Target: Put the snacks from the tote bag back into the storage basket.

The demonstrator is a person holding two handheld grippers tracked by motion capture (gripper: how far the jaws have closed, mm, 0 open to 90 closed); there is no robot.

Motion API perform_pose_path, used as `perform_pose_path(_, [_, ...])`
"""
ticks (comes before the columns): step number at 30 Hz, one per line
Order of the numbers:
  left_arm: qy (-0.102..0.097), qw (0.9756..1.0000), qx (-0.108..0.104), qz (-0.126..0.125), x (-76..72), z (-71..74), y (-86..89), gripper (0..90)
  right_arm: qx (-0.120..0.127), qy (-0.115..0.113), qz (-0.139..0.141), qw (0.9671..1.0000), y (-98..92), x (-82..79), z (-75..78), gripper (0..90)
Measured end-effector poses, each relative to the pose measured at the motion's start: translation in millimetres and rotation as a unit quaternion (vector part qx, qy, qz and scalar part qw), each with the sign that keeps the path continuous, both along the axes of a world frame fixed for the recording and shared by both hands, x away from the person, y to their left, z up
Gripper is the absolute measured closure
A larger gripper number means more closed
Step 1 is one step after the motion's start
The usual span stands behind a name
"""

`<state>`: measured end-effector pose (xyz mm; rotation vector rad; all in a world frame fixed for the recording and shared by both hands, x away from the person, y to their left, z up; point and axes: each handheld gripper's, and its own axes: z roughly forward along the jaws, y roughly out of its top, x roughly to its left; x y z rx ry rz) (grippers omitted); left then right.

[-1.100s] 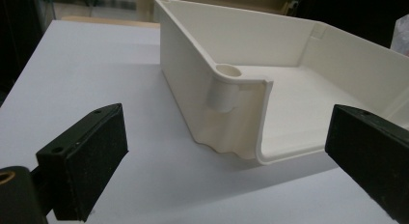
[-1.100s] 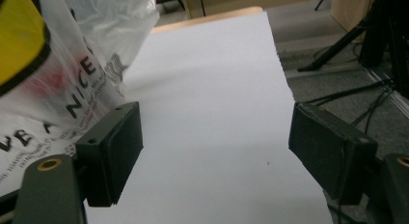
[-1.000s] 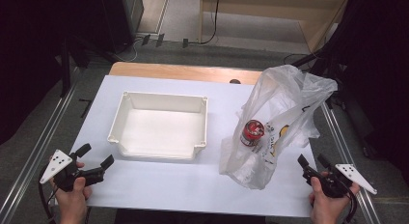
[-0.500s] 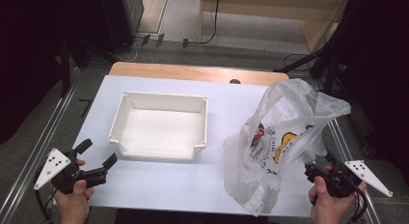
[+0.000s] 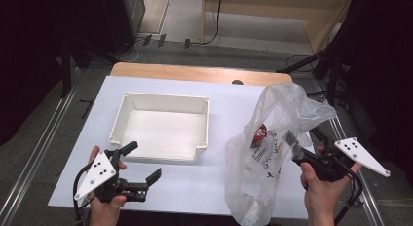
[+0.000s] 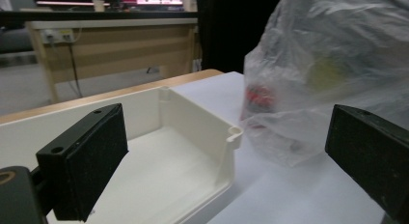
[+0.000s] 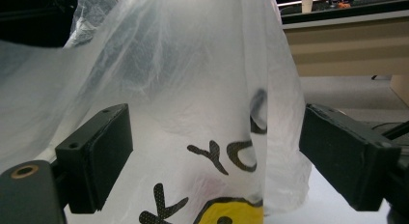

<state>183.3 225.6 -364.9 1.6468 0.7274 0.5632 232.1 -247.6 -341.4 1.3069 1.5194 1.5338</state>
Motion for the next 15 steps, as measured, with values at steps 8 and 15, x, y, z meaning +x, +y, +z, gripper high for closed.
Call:
perform_pose_path(8, [-0.003, 0.9981, 0.003, -0.062, -7.7, 4.7, -38.5, 1.4, 0.003, 0.008, -0.003, 1.0, 10.7, 15.3, 3.8, 13.5])
perform_pose_path(15, [-0.009, 0.9949, 0.011, -0.1, -13.3, 6.4, -63.4, 1.4, 0.007, 0.006, 0.001, 1.0, 21.0, 25.1, 8.6, 14.1])
